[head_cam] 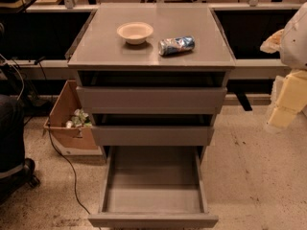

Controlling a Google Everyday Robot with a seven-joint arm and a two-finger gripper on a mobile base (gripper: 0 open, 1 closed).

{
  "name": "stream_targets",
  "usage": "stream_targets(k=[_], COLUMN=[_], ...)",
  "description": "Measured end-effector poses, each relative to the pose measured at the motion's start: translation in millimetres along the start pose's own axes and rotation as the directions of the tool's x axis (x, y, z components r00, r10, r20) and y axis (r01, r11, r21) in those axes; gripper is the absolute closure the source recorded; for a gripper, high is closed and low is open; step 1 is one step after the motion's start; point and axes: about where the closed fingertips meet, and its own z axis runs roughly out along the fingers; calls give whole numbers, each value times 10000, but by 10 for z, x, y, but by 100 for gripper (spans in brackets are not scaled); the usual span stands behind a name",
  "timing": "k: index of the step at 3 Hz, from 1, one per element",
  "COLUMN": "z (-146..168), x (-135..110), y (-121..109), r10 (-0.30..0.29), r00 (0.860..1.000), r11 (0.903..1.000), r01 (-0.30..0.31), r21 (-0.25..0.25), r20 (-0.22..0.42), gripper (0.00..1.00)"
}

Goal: Place redbull can into bottom drawer

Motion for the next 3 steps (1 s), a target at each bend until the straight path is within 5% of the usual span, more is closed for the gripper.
stream_targets(k=[2, 3], z=[31, 488], x=[-24, -233], y=[-17, -78], r10=[9, -140], r00=[9998, 9943], r11=[9999, 9945], r01=[-5, 248], r21=[-163, -1019], r20=[218, 1053], gripper=[0, 0])
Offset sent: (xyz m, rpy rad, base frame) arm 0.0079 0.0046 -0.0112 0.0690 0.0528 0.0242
